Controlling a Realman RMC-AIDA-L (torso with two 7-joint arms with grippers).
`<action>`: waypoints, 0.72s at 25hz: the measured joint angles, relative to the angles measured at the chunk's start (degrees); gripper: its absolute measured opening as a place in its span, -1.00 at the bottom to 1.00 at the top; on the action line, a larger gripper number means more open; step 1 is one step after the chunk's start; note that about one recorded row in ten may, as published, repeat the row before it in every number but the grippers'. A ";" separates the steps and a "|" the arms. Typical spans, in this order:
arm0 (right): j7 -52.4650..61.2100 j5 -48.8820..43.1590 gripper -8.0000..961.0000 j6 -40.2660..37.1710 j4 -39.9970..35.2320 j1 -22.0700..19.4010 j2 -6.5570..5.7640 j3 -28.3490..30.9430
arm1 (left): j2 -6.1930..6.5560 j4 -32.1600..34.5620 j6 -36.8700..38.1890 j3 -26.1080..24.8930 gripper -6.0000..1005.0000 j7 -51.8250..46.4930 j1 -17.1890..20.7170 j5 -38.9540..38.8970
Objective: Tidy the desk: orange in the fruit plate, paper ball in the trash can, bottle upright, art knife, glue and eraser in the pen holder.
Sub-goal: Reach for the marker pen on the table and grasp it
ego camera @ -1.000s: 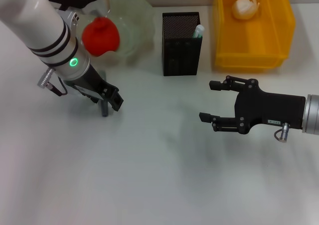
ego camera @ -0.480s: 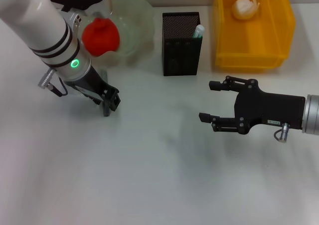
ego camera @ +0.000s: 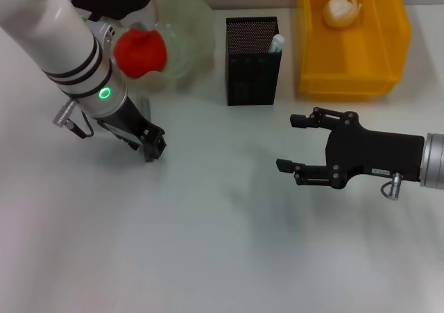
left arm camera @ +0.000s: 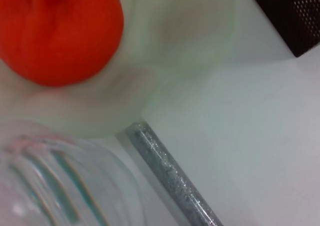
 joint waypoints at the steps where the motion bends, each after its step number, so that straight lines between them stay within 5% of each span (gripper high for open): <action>1: 0.00 0.00 0.65 -0.05 0.00 -0.04 0.00 -0.03 | 0.00 -0.01 0.00 0.33 -0.26 0.00 0.00 -0.01; 18: 0.00 0.00 0.65 -1.47 0.00 -0.43 0.00 0.25 | 0.01 0.08 0.22 3.29 -0.60 0.06 -0.01 -0.22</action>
